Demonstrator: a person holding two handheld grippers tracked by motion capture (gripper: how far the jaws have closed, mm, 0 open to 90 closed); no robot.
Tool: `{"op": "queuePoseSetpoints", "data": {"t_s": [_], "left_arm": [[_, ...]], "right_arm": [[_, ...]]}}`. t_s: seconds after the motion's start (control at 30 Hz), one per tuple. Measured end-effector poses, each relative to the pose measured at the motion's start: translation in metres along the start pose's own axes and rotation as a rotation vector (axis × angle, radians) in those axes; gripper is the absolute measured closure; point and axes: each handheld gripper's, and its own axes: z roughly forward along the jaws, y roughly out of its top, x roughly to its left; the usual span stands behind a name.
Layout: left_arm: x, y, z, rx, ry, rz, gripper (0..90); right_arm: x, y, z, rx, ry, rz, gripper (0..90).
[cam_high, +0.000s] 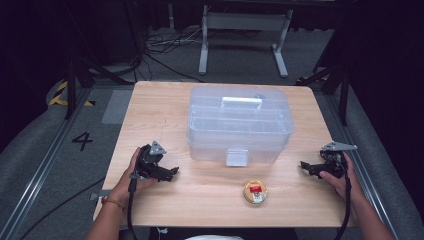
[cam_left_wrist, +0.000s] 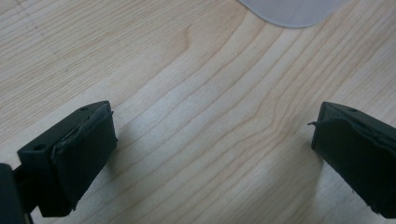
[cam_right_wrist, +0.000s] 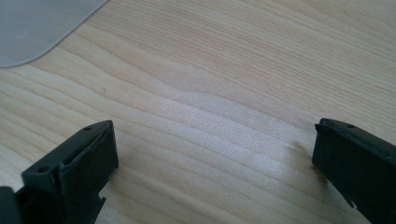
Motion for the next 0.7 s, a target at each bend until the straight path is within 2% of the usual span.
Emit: {"op": "queuePoseSetpoints", "data": {"t_s": [0.1,0.23,0.63,0.7], "left_arm": [[0.0001,0.0000,0.0000,0.000,-0.002,0.003,0.3],[0.0031,0.0012,0.0008,0.002,-0.022,0.026,0.1],[0.0042,0.0016,0.0012,0.002,-0.033,0.037,0.1],[0.0040,0.0015,0.0011,0.002,-0.033,0.035,0.2]], "right_arm": [[-0.0003,0.0001,0.0001,0.000,0.003,-0.003,0.4],[-0.0001,0.0000,0.0000,0.000,0.001,0.000,0.4],[-0.0023,-0.0005,-0.0035,0.023,-0.008,0.001,0.6],[-0.0027,-0.0004,-0.0044,0.023,-0.014,-0.003,4.4]]}}
